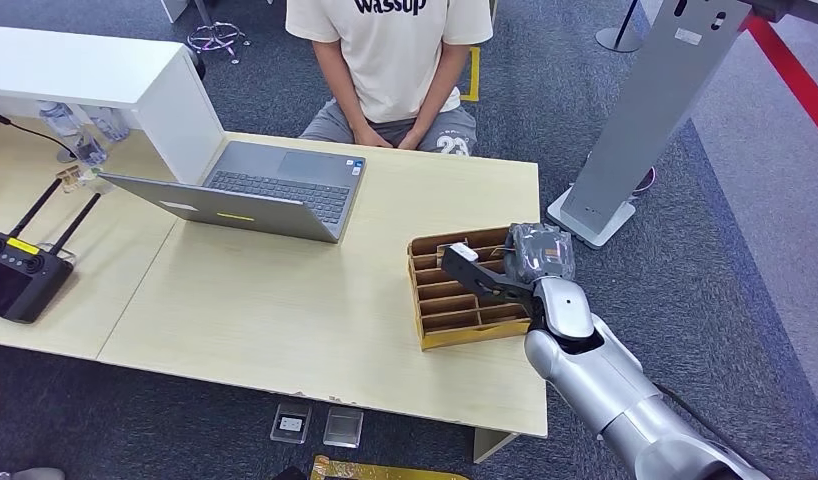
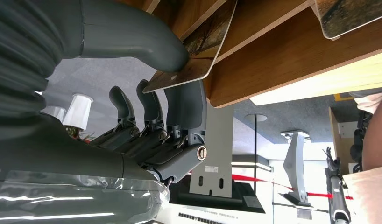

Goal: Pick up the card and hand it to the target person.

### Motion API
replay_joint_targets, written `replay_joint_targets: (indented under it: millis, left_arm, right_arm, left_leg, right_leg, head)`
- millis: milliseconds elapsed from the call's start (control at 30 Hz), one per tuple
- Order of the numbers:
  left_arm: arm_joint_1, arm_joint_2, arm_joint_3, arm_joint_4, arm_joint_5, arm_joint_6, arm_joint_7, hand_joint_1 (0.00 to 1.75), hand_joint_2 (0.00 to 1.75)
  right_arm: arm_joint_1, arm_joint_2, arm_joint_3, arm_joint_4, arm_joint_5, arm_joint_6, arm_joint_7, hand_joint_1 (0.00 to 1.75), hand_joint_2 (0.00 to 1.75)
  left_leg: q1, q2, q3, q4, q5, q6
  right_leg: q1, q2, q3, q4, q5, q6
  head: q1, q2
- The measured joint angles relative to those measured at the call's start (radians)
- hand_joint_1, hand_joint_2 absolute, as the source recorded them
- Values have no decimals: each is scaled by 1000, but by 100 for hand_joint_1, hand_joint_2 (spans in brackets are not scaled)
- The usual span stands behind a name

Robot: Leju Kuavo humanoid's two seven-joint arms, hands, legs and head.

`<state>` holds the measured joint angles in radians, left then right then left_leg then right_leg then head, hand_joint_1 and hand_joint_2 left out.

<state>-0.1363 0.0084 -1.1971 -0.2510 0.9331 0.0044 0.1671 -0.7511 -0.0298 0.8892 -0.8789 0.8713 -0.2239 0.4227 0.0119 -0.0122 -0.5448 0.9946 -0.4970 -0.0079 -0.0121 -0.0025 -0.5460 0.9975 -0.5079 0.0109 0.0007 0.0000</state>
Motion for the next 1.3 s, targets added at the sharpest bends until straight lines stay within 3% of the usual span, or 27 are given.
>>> replay_joint_targets:
  millis: [33,167,733,1067,1300]
  left_arm:
    - [0,0,0,0,0,0,0,0,0]
    - [0,0,0,0,-3,-5,-1,0,175]
    - [3,0,0,0,-5,-13,-9,0,175]
    - [9,1,3,0,15,-5,-27,0,175]
    - [9,2,5,0,16,-3,-32,0,175]
  right_arm:
    - [0,0,0,0,0,0,0,137,175]
    - [0,0,0,0,0,0,0,139,175]
    - [0,-6,-3,-47,-54,24,4,138,175]
    - [1,-48,-43,-287,-74,35,53,138,175]
    - [15,-67,-57,-446,-72,35,41,138,175]
  left_leg:
    - [0,0,0,0,0,0]
    - [0,0,0,0,0,0]
    - [0,0,0,0,0,0]
    - [0,0,0,0,0,0]
    - [0,0,0,0,0,0]
  right_leg:
    - [0,0,0,0,0,0]
    - [0,0,0,0,0,0]
    - [0,0,0,0,0,0]
    - [0,0,0,0,0,0]
    - [0,0,0,0,0,0]
  head:
    - [0,0]
    - [0,0]
    - [-1,0]
    - [0,0]
    - [0,0]
